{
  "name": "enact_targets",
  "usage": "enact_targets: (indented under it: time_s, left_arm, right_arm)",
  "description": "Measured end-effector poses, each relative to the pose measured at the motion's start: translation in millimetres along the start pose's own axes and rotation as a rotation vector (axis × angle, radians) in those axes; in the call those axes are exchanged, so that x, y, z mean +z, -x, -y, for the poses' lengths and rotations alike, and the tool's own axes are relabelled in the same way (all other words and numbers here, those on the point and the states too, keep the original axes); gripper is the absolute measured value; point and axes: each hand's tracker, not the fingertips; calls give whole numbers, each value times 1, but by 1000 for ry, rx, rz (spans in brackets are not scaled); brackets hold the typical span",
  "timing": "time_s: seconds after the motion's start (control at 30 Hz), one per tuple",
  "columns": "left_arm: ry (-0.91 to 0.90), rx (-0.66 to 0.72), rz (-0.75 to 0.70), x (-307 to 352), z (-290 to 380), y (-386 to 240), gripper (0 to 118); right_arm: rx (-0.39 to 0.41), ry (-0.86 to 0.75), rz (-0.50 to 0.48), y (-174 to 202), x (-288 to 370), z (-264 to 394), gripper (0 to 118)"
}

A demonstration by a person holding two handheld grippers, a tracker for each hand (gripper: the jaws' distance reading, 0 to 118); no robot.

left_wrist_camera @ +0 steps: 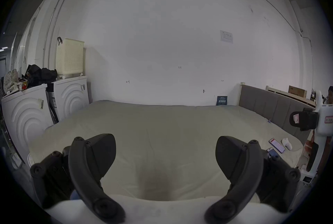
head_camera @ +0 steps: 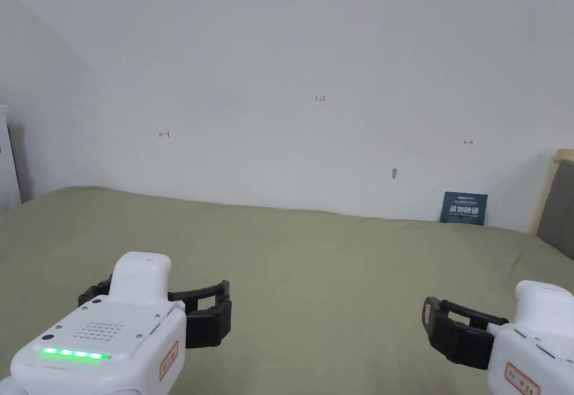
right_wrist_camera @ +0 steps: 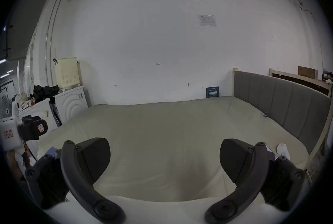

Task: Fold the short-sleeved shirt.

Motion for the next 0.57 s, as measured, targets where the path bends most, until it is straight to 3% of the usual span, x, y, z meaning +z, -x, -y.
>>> enact_targets:
  time_s: [0.17,0.43,0.5,0.57]
  left_arm:
    - [12,19,10,-1,0,0,115]
    - [50,16,12,-3,5,-1,115]
    - [54,14,12,-3,6,-2,115]
    - [39,18,11,-2,6,-1,115]
  right_arm:
    - [7,19,2,-2,0,-5,118]
    - [-127,146,-19,-13,-9,0,118]
    - [-197,130,-62,-18,-8,1,118]
    - [-213,93,-74,-19,-5,0,118]
